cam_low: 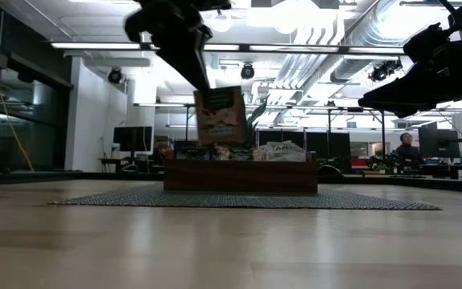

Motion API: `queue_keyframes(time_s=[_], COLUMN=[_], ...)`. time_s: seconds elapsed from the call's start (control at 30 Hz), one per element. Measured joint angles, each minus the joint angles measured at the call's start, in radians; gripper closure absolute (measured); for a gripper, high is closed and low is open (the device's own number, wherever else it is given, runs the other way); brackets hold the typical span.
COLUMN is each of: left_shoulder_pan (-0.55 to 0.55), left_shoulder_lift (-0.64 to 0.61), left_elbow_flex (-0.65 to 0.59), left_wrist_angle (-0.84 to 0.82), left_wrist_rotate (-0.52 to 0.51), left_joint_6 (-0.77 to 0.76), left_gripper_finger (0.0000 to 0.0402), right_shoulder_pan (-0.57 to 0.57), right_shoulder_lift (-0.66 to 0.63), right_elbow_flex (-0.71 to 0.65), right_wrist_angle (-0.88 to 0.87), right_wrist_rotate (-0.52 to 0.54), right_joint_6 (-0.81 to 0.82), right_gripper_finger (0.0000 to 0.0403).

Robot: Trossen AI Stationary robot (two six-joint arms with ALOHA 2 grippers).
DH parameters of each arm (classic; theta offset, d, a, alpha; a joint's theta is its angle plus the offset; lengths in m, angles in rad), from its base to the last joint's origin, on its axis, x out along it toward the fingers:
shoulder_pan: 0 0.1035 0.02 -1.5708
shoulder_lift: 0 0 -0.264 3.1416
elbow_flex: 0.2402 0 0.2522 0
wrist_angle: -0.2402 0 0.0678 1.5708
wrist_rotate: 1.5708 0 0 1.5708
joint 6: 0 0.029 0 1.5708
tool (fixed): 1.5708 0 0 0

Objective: Pick & Place Tea
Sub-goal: Put the brown tea bag into the middle section of the wooden organizer

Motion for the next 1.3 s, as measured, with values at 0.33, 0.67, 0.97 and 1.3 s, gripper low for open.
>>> queue_keyframes(time_s=[0.33, 0.67, 0.97, 1.3], left_shoulder_pan=[0.1, 0.171, 0.224, 0.251], left_shoulder_lift=[0.0, 0.0, 0.001, 0.118], left_elbow_flex=[0.0, 0.0, 0.0, 0.089], left_wrist_angle=[0.064, 0.114, 0.142, 0.118], left_wrist_rotate=[-0.034, -0.003, 0.021, 0.04], left_joint_6=[0.094, 0.182, 0.211, 0.21], left_gripper_finger=[0.0401, 0.0401, 0.0401, 0.0401], right_shoulder_pan=[0.0, 0.0, 0.0, 0.0], right_shoulder_lift=[0.0, 0.0, 0.0, 0.0], right_elbow_flex=[0.0, 0.0, 0.0, 0.0], right_wrist_angle=[0.0, 0.0, 0.0, 0.0], right_wrist_rotate=[0.0, 0.0, 0.0, 0.0], right_joint_6=[0.0, 0.0, 0.0, 0.0], right_gripper_finger=[0.0241, 0.0244, 0.0244, 0.0241])
